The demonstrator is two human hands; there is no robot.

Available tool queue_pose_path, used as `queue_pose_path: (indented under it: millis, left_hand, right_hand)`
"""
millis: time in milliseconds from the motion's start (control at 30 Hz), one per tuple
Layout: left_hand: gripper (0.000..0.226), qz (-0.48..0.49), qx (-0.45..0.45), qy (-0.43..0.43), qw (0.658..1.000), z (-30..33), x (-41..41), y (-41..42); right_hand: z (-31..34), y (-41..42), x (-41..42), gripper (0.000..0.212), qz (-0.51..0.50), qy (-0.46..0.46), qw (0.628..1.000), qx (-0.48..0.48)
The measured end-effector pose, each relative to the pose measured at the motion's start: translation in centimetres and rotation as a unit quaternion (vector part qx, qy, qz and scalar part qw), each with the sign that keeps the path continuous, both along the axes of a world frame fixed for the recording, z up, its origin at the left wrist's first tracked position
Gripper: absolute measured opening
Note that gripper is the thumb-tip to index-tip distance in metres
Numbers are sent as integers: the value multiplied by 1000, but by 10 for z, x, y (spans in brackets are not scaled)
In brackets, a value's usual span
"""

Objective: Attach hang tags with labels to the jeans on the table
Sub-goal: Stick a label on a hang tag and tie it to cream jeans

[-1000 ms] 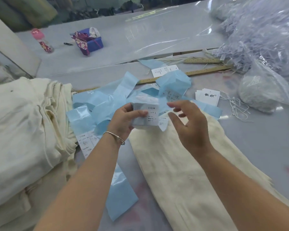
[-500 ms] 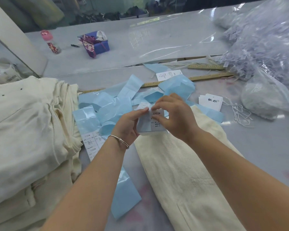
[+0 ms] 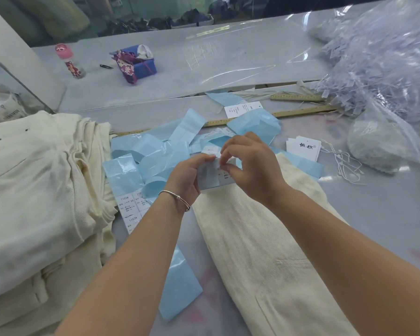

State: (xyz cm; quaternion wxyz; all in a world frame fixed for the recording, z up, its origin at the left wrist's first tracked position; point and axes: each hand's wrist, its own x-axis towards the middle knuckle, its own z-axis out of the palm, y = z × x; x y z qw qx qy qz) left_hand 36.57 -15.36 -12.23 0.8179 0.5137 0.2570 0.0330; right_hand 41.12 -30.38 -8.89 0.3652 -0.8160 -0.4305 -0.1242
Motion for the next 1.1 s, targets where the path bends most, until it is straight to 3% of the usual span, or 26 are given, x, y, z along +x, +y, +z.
queue_pose_path:
  millis: [133, 233, 300, 367, 433, 467, 533, 567, 633, 700, 733, 767, 800, 867, 900, 967, 1100]
  left_hand:
    - [17, 23, -31, 26, 999, 4, 12, 14]
    - [12, 122, -65, -47, 989, 17, 26, 29]
    - [17, 180, -43, -123, 975, 27, 32, 43]
    - [13, 177, 21, -154, 972, 33, 33, 54]
    - [17, 142, 216, -32, 965, 26, 31, 61]
    - [25, 122, 318, 58, 939, 14, 29, 64]
    - [39, 144, 356, 200, 901, -6, 16, 60]
    - [51, 181, 374, 227, 880, -15, 8, 55]
    - [67, 211, 542, 195, 790, -20, -8, 38]
    - [61, 207, 693, 68, 688, -16, -16, 11]
    - [52, 190, 729, -5, 658, -10, -19, -7]
    - [41, 148, 733, -70, 660, -3, -20, -26]
    - [30, 74, 706, -110, 696, 5, -23, -45]
    - [30, -117, 582, -82, 801, 20, -28, -82]
    - [34, -184, 515, -56, 835, 23, -29, -98]
    - [26, -224, 449, -53, 863, 22, -29, -122]
    - [16, -211, 404, -50, 889, 13, -24, -159]
  right_hand:
    - [16, -17, -28, 9, 62, 61, 995, 37]
    - [20, -43, -44, 9, 72, 200, 970, 114]
    - [17, -56, -44, 10, 57, 322, 928, 178]
    - [10, -66, -38, 12, 20, 460, 853, 247]
    - [3, -74, -30, 14, -38, 549, 794, 258]
    - [0, -78, -28, 14, -59, 576, 776, 250]
    - [-4, -85, -25, 15, -83, 617, 743, 248]
    - [-4, -88, -25, 16, -86, 637, 721, 258]
    - [-3, -95, -26, 16, -80, 671, 684, 274]
    - [-3, -103, -29, 14, -73, 684, 675, 267]
    - [-3, -107, -30, 14, -74, 681, 680, 261]
    - [-3, -111, -31, 14, -73, 675, 689, 255]
    - [-2, -114, -32, 14, -72, 665, 700, 249]
    - [0, -124, -34, 14, -69, 642, 727, 235]
    - [1, -130, -35, 15, -70, 629, 741, 226]
    - [1, -144, -34, 15, -71, 606, 764, 208]
    - [-6, -179, -22, 13, -59, 598, 781, 171]
